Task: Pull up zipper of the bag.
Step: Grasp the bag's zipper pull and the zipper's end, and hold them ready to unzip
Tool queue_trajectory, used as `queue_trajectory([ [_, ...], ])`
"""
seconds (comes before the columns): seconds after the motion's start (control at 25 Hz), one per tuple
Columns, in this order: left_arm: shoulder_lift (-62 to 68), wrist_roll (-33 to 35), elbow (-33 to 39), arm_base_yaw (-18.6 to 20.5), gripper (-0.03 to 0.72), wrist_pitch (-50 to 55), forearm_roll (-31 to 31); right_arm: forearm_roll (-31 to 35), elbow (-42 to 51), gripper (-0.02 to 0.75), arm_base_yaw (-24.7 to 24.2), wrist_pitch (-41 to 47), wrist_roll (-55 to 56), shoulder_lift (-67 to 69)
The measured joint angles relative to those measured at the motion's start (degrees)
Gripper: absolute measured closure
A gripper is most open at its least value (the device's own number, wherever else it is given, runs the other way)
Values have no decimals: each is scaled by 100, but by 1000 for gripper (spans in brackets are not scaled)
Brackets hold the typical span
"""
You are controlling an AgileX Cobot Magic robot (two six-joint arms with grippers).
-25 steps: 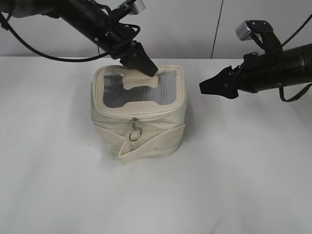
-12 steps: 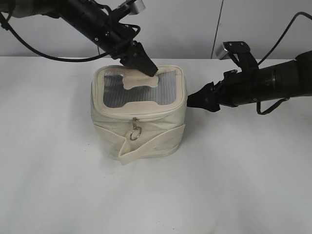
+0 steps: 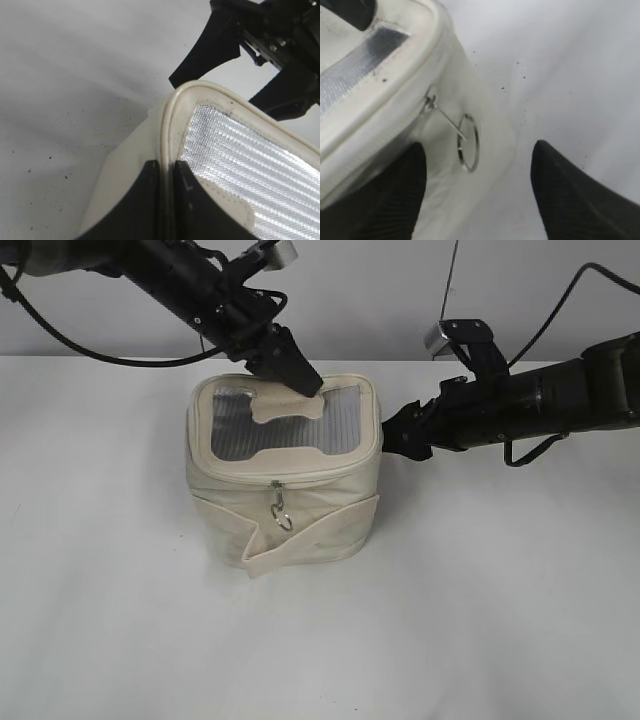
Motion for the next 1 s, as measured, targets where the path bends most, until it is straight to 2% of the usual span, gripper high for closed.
queue_trajectory([
  [0.2, 0, -6, -9, 5, 640, -5, 22, 264, -196, 229, 218, -442, -11, 216],
  [0.32, 0, -23, -19, 22, 641, -12, 26, 394, -385, 276, 289, -613, -16, 335],
  [0.44, 0, -23, -19, 22, 641, -12, 26, 423, -578, 388, 310, -629, -16, 445],
  [0.56, 0, -23, -19, 22, 641, -12, 34, 363, -641, 604, 320, -588, -16, 485],
  [0.64, 0, -23, -19, 22, 641, -5, 34, 198, -649, 689, 320, -576, 152, 489],
  [0.76, 0, -23, -19, 22, 641, -1, 34, 20, -536, 727, 306, -533, 348, 416],
  [1.0, 0, -136, -19, 22, 641, -24, 28, -194, 352, 729, 198, -548, 409, -331],
])
